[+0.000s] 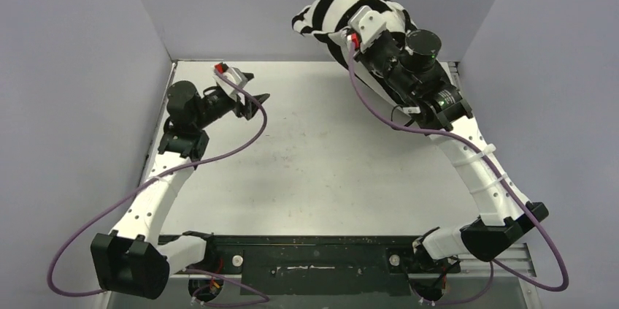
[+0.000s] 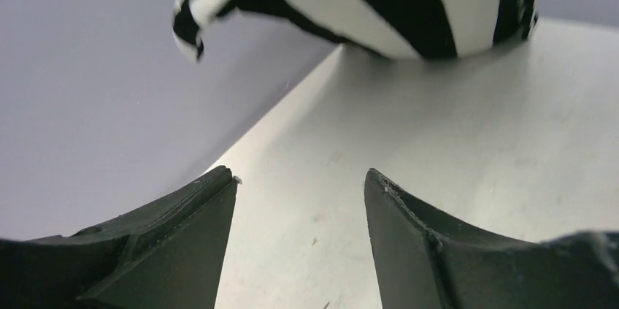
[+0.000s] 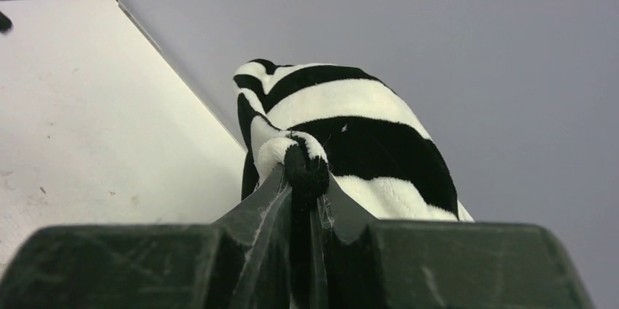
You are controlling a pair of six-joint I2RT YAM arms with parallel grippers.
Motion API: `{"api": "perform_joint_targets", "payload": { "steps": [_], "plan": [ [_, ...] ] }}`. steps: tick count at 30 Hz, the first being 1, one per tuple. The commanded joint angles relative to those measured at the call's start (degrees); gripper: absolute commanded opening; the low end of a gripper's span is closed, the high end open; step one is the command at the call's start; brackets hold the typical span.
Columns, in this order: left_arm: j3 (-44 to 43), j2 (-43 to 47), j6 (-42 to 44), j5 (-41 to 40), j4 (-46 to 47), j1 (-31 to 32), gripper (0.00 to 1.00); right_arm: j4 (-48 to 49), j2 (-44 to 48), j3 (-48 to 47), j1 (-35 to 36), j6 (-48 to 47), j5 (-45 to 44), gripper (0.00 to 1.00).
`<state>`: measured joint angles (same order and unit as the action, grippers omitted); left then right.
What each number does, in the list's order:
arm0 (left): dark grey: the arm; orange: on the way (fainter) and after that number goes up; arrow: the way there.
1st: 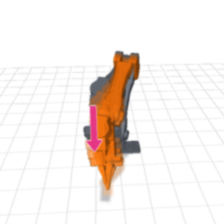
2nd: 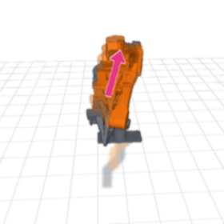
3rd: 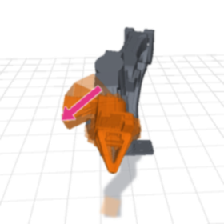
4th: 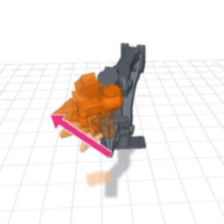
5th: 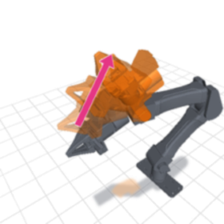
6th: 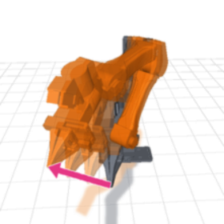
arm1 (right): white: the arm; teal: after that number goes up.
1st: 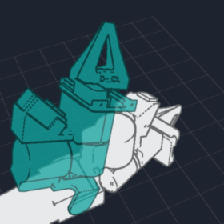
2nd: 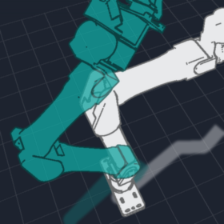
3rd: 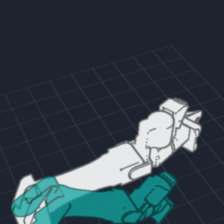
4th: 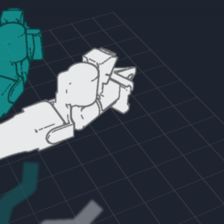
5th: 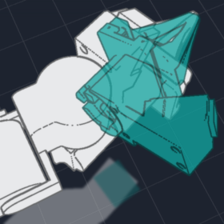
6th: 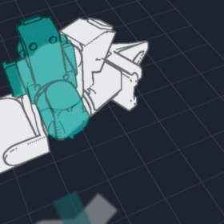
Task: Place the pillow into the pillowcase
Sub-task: Stuff the pillow into the pillowcase.
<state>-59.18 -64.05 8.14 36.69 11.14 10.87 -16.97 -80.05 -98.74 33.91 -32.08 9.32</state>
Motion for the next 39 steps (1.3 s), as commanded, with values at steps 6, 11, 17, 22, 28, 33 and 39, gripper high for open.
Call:
{"api": "perform_joint_targets", "payload": {
  "steps": [6,11,17,22,28,33,39],
  "plan": [
    [1.5,-8.5,20.8,0.3,14.9,0.5,0.67,1.1,6.7,-2.9,-4.8,7.1,15.2,0.00],
    [-1.8,-15.8,25.5,2.1,22.5,2.5,0.67,-0.5,9.0,-2.0,-5.2,8.0,18.4,0.00],
    [-6.0,-22.7,25.7,0.8,25.4,6.9,0.68,0.1,10.0,-1.3,-5.3,9.2,20.7,0.00],
    [-8.4,-28.9,26.9,-5.6,31.8,10.5,0.70,1.6,10.3,-0.6,-5.3,10.5,22.7,0.00],
    [-6.9,-30.4,27.8,-13.5,41.3,14.0,0.70,2.8,12.4,2.4,-5.4,10.6,23.2,0.00],
    [-3.7,-28.9,28.4,-16.4,46.4,14.2,0.70,0.6,11.8,1.2,-5.4,9.8,22.5,0.00],
    [-5.9,-29.8,29.9,-11.6,40.4,13.4,0.67,2.1,11.7,0.6,-5.4,11.3,23.7,0.00]
  ]
}}
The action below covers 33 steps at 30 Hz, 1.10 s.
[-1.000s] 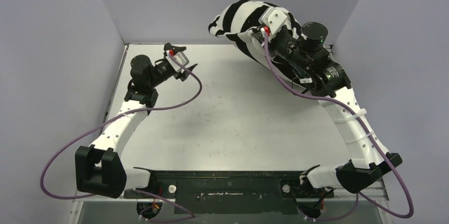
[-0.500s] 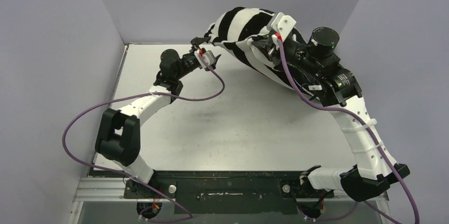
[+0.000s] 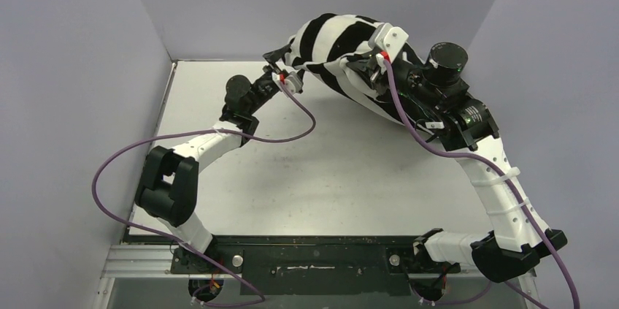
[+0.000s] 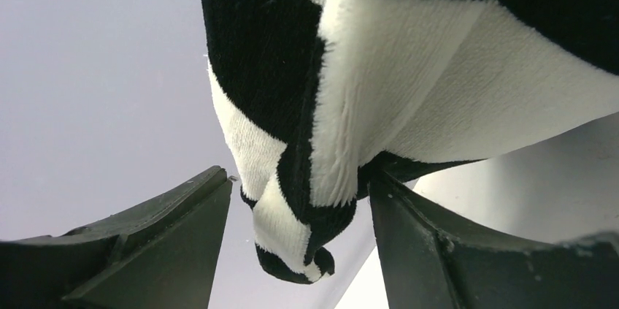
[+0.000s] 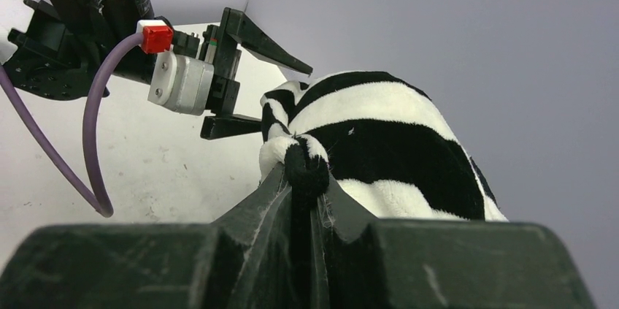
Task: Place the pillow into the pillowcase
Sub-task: Stuff the pillow into the pillowcase.
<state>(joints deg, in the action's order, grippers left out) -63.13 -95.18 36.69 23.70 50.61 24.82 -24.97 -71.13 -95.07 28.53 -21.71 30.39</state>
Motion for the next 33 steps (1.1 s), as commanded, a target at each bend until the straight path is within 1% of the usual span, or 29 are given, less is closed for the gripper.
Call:
{"api": "perform_joint_targets", "payload": {
  "steps": [1,2,3,4,6,8,10,11,13,14,15,16,17,18,19,20,21,22,23,24,25,26,27,28,29,30,31,32,33],
  "plan": [
    [-2.2,0.7,1.2,1.6,1.0,-0.6,0.65,10.6,2.9,-2.8,-0.1,1.4,2.7,0.00],
    [-2.4,0.0,1.2,1.7,1.0,-0.6,0.62,11.0,3.1,-2.4,-0.1,1.8,2.9,0.00],
    [-2.8,-0.8,1.0,1.7,1.3,-0.6,0.55,11.4,3.3,-2.0,-0.1,2.1,2.9,0.00],
    [-3.0,-1.1,0.8,1.4,2.0,-0.6,0.41,11.7,3.4,-1.5,-0.1,2.2,2.6,0.00],
    [-3.7,-0.8,0.0,0.1,3.6,-0.6,0.00,14.5,4.1,0.7,-0.1,2.9,-0.9,0.00],
    [-5.5,1.9,-1.7,-2.5,3.1,-0.8,0.00,21.7,5.7,3.8,0.0,4.1,-8.4,0.00],
    [-9.9,6.2,-8.1,-8.8,-1.1,-1.8,0.00,26.9,5.0,2.7,-0.2,4.4,-15.7,0.00],
    [-13.8,8.5,-11.3,-10.4,-5.6,-2.7,0.00,27.0,3.0,-0.9,-0.2,4.1,-18.4,0.00],
    [-22.3,12.9,-17.0,-13.9,-19.6,-3.1,0.00,28.0,-2.0,-8.1,-0.6,2.7,-23.8,0.00],
    [-25.7,14.9,-21.2,-14.2,-25.5,-2.7,0.00,29.3,-4.7,-11.5,-1.2,0.8,-25.9,0.00],
    [-26.7,16.9,-23.9,-13.1,-28.1,-1.7,0.00,30.2,-8.1,-15.3,-3.0,-0.3,-26.8,0.00],
    [-26.3,18.4,-24.2,-12.2,-27.9,0.7,0.00,30.4,-11.7,-20.6,-4.8,-0.2,-27.3,0.00],
    [-26.3,19.3,-22.4,-13.4,-27.4,4.1,0.00,29.6,-15.6,-26.8,-8.5,1.2,-27.2,0.00],
    [-27.8,19.0,-20.4,-16.3,-27.4,7.3,0.00,29.0,-18.8,-32.1,-10.5,3.4,-26.9,0.00],
    [-32.4,17.1,-19.1,-19.4,-29.0,8.6,0.00,31.1,-19.4,-32.9,-11.9,4.5,-27.2,0.00],
    [-39.6,13.1,-18.7,-22.2,-34.7,8.5,0.00,33.3,-18.7,-32.0,-12.4,5.7,-27.3,0.00],
    [-50.4,7.9,-19.2,-24.2,-40.1,6.8,0.00,33.1,-17.6,-31.4,-12.5,8.2,-27.2,0.00],
    [-62.8,0.7,-21.4,-24.0,-45.1,3.9,0.00,31.9,-16.0,-30.4,-12.5,10.5,-26.4,0.00],
    [-75.7,-6.9,-24.9,-21.3,-49.3,0.4,0.00,32.1,-13.1,-27.6,-12.2,13.6,-24.1,0.00],
    [-88.4,-13.7,-28.1,-19.9,-52.4,-2.2,0.00,34.7,-9.6,-21.9,-11.5,16.8,-21.1,0.00],
    [-91.4,-15.2,-30.2,-19.3,-48.7,-3.6,0.00,39.9,-5.6,-15.7,-10.9,19.7,-21.0,0.00],
    [-87.4,-12.9,-32.0,-18.9,-46.0,-4.4,0.00,45.2,-2.6,-9.6,-10.7,22.2,-22.1,0.00],
    [-84.7,-9.8,-34.1,-19.3,-46.7,-4.3,0.00,49.1,-1.4,-6.5,-10.8,23.4,-24.8,0.00],
    [-81.3,-5.4,-35.7,-19.1,-48.3,-3.4,0.00,50.3,-2.3,-8.0,-11.1,23.1,-27.1,0.00],
    [-76.6,-1.8,-36.3,-18.3,-48.7,-1.5,0.00,48.3,-4.8,-13.2,-11.6,21.5,-28.6,0.00],
    [-69.7,2.8,-38.4,-17.3,-46.5,0.9,0.00,45.7,-9.1,-20.2,-12.2,19.7,-29.0,0.00],
    [-62.5,6.8,-39.6,-15.9,-42.6,4.7,0.00,43.7,-13.7,-27.3,-12.8,18.7,-28.8,0.00],
    [-56.6,9.8,-40.8,-15.5,-39.6,7.2,0.00,42.7,-18.2,-34.4,-13.4,17.5,-28.4,0.00],
    [-53.1,11.6,-42.0,-15.1,-37.9,9.0,0.00,41.1,-24.6,-41.2,-14.3,17.2,-28.6,0.00]
  ]
}}
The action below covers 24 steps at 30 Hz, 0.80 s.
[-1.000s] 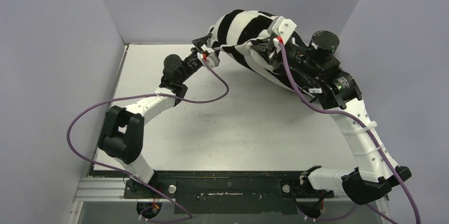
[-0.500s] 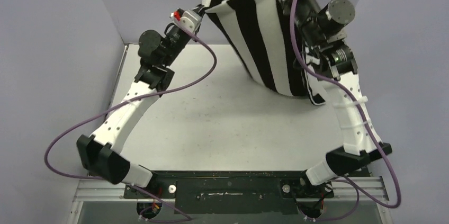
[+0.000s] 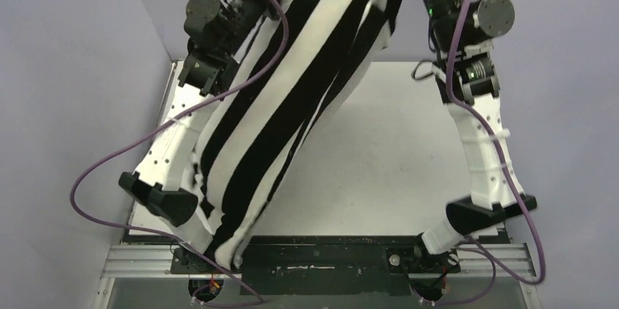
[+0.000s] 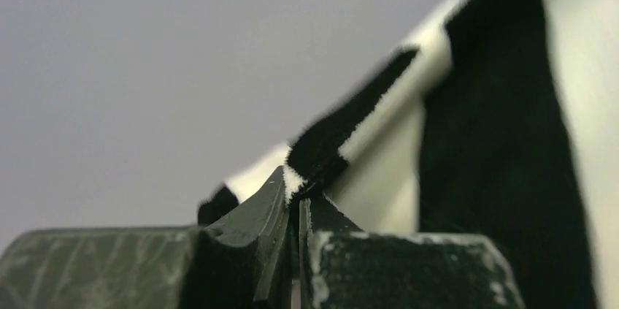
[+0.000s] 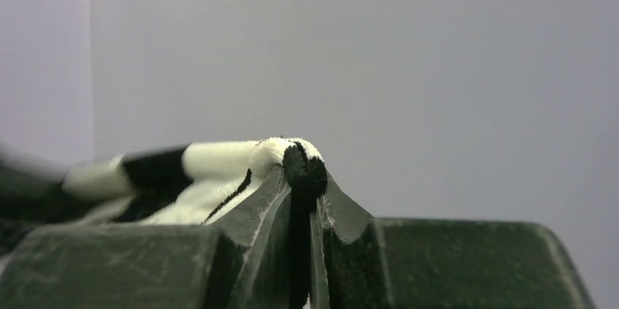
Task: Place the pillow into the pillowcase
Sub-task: Stuff the pillow into the pillowcase.
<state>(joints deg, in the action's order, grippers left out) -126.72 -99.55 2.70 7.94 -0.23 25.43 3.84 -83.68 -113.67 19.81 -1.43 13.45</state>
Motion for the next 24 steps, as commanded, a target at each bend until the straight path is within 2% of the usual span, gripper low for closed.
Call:
{"api": "perform_joint_targets", "payload": {
  "steps": [1,2,3,4,5,6,7,8,9,11,12,13,15,17,19,21,22,24],
  "plan": [
    [12.2,16.6,-9.2,0.8,13.3,9.8,0.00,10.7,-16.6,-30.1,-7.7,-3.0,-12.0,0.00],
    [11.7,16.0,-9.1,0.1,12.3,10.4,0.00,9.8,-19.6,-34.8,-9.3,-3.0,-12.4,0.00],
    [9.6,14.2,-7.5,-0.8,10.2,10.6,0.00,10.4,-20.2,-35.4,-10.7,-2.4,-11.9,0.00],
    [5.0,10.8,-5.0,-3.6,8.7,9.7,0.00,11.3,-18.7,-32.1,-11.7,-2.0,-11.7,0.00],
    [-1.9,5.3,-4.3,-6.0,5.7,7.2,0.00,12.4,-15.1,-27.0,-11.8,-1.3,-11.0,0.00],
    [-13.0,-1.4,-8.2,-6.3,1.5,2.0,0.00,14.9,-10.1,-18.7,-11.5,-0.2,-8.0,0.00],
    [-30.0,-10.0,-15.9,-4.7,0.5,-4.1,0.00,19.2,-4.3,-5.6,-10.4,1.1,-5.3,0.00],
    [-40.5,-17.7,-23.8,-3.5,0.7,-9.2,0.00,24.7,1.7,3.2,-8.3,3.0,-3.7,0.00],
    [-47.2,-23.2,-30.5,-2.6,2.1,-13.1,0.00,28.8,6.3,10.6,-5.0,3.4,-3.4,0.00],
    [-41.6,-21.4,-36.8,2.0,3.7,-17.5,0.00,34.1,11.3,17.0,-0.1,3.0,-3.8,0.00],
    [-33.8,-16.1,-35.0,4.0,2.7,-16.9,0.00,35.4,11.3,17.0,0.2,3.1,-5.4,0.00],
    [-23.9,-7.1,-32.4,5.8,4.2,-14.0,0.00,35.8,9.0,15.1,0.2,1.3,-7.1,0.00],
    [0.1,7.4,-28.2,5.4,11.9,-6.8,0.00,31.7,1.2,3.5,-2.9,-1.8,-10.3,0.00],
    [15.0,16.7,-24.8,4.6,18.2,0.7,0.00,26.9,-9.4,-12.4,-10.8,5.2,-10.0,0.00],
    [18.0,19.8,-19.8,2.2,16.2,7.3,0.00,23.3,-19.9,-27.6,-15.3,8.3,-7.5,0.00],
    [15.1,17.9,-15.1,-1.6,12.8,9.2,0.00,19.4,-25.4,-36.6,-16.7,7.8,-6.3,0.00],
    [9.7,15.1,-12.9,-3.9,9.8,8.1,0.00,18.1,-24.9,-35.9,-16.9,8.2,-5.7,0.00],
    [-3.7,6.1,-12.0,-5.1,4.0,2.2,0.00,22.5,-16.6,-18.0,-16.6,9.4,-2.7,0.00]
  ]
}}
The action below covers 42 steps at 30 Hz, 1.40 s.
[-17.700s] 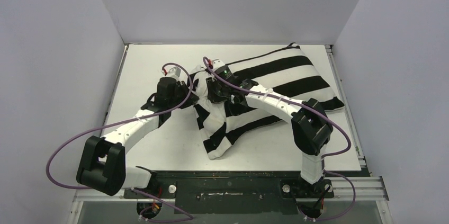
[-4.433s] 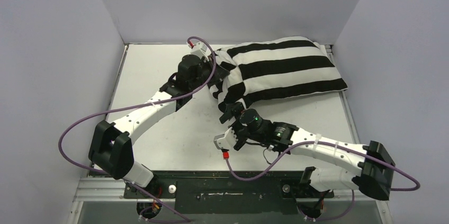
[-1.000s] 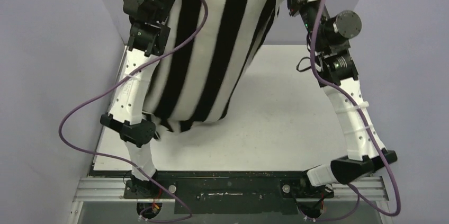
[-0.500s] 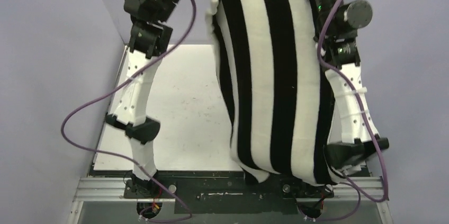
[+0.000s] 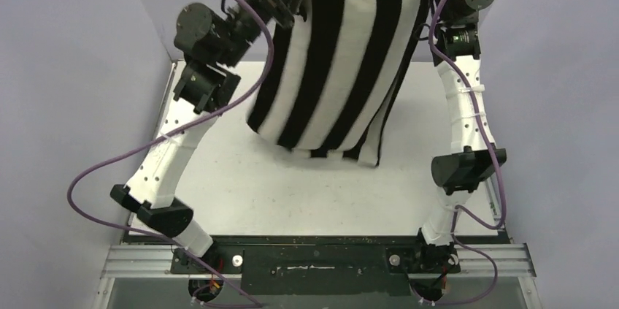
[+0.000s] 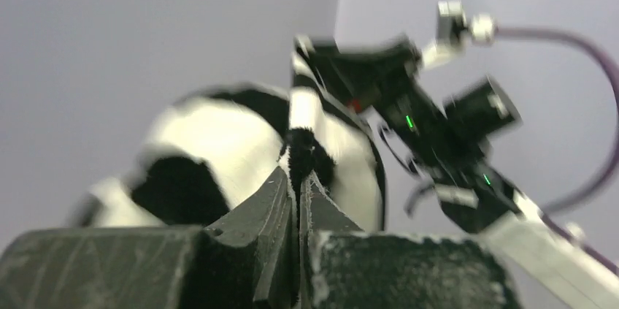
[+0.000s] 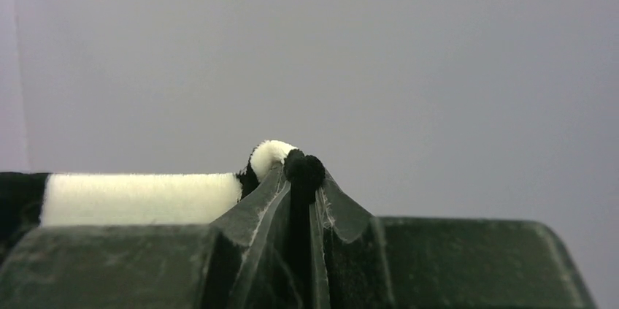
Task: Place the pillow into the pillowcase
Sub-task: Stuff the pillow into the pillowcase.
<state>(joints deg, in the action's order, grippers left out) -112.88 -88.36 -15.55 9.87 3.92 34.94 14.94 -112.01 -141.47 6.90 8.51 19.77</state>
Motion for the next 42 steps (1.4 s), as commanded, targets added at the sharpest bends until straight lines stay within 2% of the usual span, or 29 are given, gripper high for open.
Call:
{"api": "perform_joint_targets", "payload": {
  "steps": [1,2,4,6,7,8,9,12,13,14,16,18,20,22,24,25,27,29,30,32,33,35,39,42],
  "plan": [
    [-26.9,-11.3,4.6,-6.7,-3.1,-11.3,0.00,17.9,17.3,21.4,-3.0,-0.1,-7.0,0.00],
    [-35.8,-17.6,2.8,-6.6,-7.2,-15.1,0.00,24.2,22.3,29.5,-1.7,-0.2,-5.4,0.00],
    [-52.4,-28.1,-2.9,-5.0,-11.1,-22.6,0.00,25.9,29.1,37.7,1.9,-1.5,-2.7,0.00],
    [-57.8,-30.9,-9.5,-0.2,-13.3,-26.9,0.00,27.8,32.5,41.6,6.0,-4.2,-0.8,0.00],
    [-56.6,-27.8,-9.1,1.0,-15.6,-27.0,0.00,29.4,33.1,42.2,7.2,-3.8,-1.5,0.00],
    [-51.8,-23.3,-7.2,2.4,-17.0,-25.9,0.00,29.9,32.9,41.2,7.3,-3.3,-3.1,0.00],
    [-43.3,-17.3,-5.7,4.0,-15.5,-24.3,0.00,28.8,32.0,38.6,7.3,-4.4,-5.3,0.00],
    [-11.0,2.9,-6.9,4.0,4.6,-20.2,0.00,23.6,24.1,25.2,5.8,-6.8,-11.1,0.00],
    [-4.8,6.7,-6.8,2.5,8.9,-18.6,0.00,21.9,20.5,19.1,3.5,-5.2,-12.0,0.00],
    [-3.3,8.3,-5.9,1.3,9.7,-17.1,0.00,20.3,16.7,12.8,1.0,-3.0,-12.0,0.00],
    [-7.5,6.2,-3.9,-0.3,6.5,-15.6,0.00,16.7,9.5,1.2,-2.6,-0.2,-13.0,0.00],
    [-14.2,0.0,-2.6,-1.2,4.3,-15.8,0.00,14.6,6.7,-3.4,-4.2,0.2,-13.7,0.00],
    [-28.4,-10.3,-1.1,-2.8,-2.7,-16.7,0.00,17.6,10.1,4.2,-4.4,0.0,-13.4,0.00],
    [-43.8,-21.8,-3.1,-2.5,-9.0,-18.9,0.00,22.7,14.1,12.9,-4.5,-0.4,-13.7,0.00],
    [-50.0,-28.8,-8.6,-0.4,-7.1,-21.8,0.00,23.3,14.8,14.8,-4.5,-1.2,-14.5,0.00],
    [-48.7,-29.8,-10.7,0.4,-3.8,-22.3,0.00,23.3,14.5,14.7,-4.5,-1.7,-15.6,0.00],
    [-39.6,-27.8,-12.9,0.5,6.1,-22.3,0.00,24.2,12.9,13.5,-4.5,-2.3,-18.5,0.00],
    [-30.7,-25.0,-14.6,-2.2,16.4,-21.8,0.00,24.1,9.0,7.0,-4.9,-3.1,-21.2,0.00],
    [-30.9,-26.2,-15.2,-3.5,18.2,-21.7,0.00,22.7,6.1,2.1,-5.2,-3.1,-22.2,0.00],
    [-40.4,-32.0,-16.0,-4.3,17.3,-21.5,0.00,22.3,0.7,-7.4,-6.5,-2.7,-23.2,0.00],
    [-45.4,-34.0,-16.8,-4.5,17.7,-21.3,0.00,23.6,-0.7,-9.3,-7.5,-2.2,-23.6,0.00],
    [-49.2,-37.4,-19.7,-6.2,21.3,-21.3,0.00,25.8,0.0,-8.1,-10.4,-0.3,-25.1,0.00],
    [-39.1,-31.3,-18.3,-6.2,25.9,-21.0,0.00,29.2,6.6,0.2,-13.9,-0.1,-24.7,0.00],
    [-35.4,-27.9,-16.0,-1.8,24.1,-21.2,0.00,28.7,11.8,4.7,-14.1,-1.9,-17.7,0.00]
  ]
}}
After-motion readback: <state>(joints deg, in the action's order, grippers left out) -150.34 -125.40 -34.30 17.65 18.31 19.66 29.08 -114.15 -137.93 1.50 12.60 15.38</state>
